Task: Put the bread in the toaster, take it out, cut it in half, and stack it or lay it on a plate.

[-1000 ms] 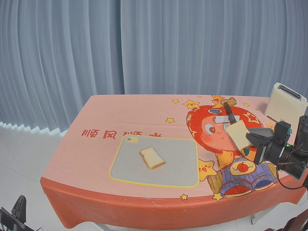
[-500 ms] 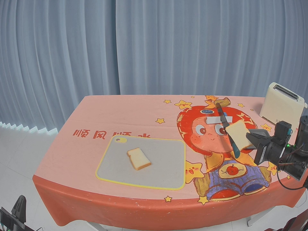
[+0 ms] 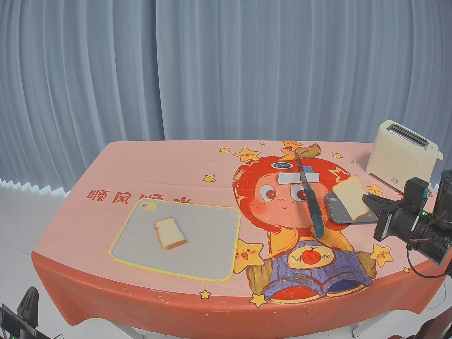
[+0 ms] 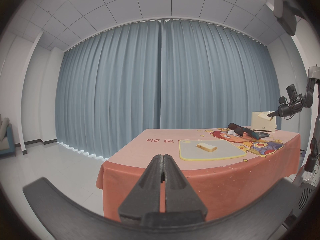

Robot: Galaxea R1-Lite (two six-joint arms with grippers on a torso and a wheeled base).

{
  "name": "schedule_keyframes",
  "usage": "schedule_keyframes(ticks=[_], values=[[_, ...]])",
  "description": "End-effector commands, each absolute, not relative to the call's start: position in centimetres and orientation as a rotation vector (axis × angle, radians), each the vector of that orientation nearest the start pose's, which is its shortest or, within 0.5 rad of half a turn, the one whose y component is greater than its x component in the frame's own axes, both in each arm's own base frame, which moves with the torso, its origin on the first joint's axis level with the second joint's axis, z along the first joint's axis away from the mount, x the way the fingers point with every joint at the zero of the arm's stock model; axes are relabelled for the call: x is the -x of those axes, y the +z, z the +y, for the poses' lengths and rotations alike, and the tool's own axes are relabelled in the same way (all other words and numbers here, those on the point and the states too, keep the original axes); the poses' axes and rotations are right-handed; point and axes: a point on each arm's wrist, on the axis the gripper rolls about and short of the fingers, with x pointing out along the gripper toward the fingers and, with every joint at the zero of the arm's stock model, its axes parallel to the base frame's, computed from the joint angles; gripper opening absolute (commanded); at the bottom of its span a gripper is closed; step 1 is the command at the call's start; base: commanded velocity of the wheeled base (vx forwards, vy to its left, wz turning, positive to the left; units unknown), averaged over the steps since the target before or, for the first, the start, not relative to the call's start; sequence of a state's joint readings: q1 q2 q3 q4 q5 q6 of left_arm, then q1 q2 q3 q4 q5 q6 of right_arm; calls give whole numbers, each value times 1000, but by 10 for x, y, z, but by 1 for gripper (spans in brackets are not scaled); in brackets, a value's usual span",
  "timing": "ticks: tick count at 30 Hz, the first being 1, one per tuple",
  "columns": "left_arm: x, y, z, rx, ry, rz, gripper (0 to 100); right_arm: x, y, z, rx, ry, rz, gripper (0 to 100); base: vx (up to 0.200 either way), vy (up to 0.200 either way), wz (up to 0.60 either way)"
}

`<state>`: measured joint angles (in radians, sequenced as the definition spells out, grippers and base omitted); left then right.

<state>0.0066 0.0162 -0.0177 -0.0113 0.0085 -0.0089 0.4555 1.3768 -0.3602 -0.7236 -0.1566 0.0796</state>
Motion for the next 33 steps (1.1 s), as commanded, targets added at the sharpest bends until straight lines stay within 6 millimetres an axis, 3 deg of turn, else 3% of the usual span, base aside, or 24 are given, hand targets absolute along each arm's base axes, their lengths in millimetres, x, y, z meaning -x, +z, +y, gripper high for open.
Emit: schedule_keyframes(ticks=[1, 26, 33], values=[[23, 77, 0, 9, 15, -11, 0, -178, 155, 84, 13, 284, 299, 0, 0, 0, 0], [23, 77, 0, 9, 15, -12, 0, -203, 159, 83, -89, 174, 301, 0, 0, 0, 0], [23, 77, 0, 9, 15, -12, 0, -215, 158, 74, -109, 117, 307, 0, 0, 0, 0]])
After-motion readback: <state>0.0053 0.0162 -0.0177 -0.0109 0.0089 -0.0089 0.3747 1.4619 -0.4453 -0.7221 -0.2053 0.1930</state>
